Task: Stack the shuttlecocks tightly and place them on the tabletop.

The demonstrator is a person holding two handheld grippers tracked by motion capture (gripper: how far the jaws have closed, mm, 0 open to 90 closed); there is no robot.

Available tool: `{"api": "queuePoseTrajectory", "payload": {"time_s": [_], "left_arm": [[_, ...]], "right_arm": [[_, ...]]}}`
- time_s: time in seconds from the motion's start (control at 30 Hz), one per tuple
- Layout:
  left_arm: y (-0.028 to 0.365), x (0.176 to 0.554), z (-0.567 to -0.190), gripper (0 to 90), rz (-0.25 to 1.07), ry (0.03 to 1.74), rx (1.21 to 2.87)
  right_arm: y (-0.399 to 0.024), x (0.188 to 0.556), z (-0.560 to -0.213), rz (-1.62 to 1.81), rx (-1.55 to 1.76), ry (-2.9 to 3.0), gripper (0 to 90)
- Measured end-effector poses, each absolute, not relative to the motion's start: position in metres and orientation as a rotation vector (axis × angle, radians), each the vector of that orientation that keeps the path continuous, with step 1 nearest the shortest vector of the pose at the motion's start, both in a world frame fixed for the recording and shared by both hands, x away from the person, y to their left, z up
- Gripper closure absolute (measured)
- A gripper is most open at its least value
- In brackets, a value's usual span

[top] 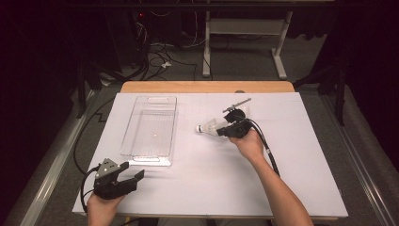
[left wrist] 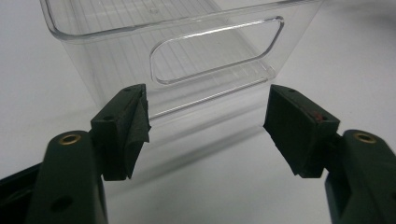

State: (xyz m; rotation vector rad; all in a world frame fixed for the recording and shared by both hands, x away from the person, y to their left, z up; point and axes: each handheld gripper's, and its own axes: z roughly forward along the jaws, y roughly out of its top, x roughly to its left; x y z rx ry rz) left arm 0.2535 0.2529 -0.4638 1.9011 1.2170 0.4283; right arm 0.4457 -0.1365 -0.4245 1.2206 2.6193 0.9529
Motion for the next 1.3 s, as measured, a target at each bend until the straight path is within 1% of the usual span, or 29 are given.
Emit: {"api": "queuePoseTrajectory", "payload": {"time_s": [1.3], "left_arm": [[0.252, 0.254, -0.464, 31.7, 0.424, 1.213, 1.906]], "right_arm": [[-0.124, 0.450, -0.428, 0.960, 1.199, 2.641, 90.0]]}}
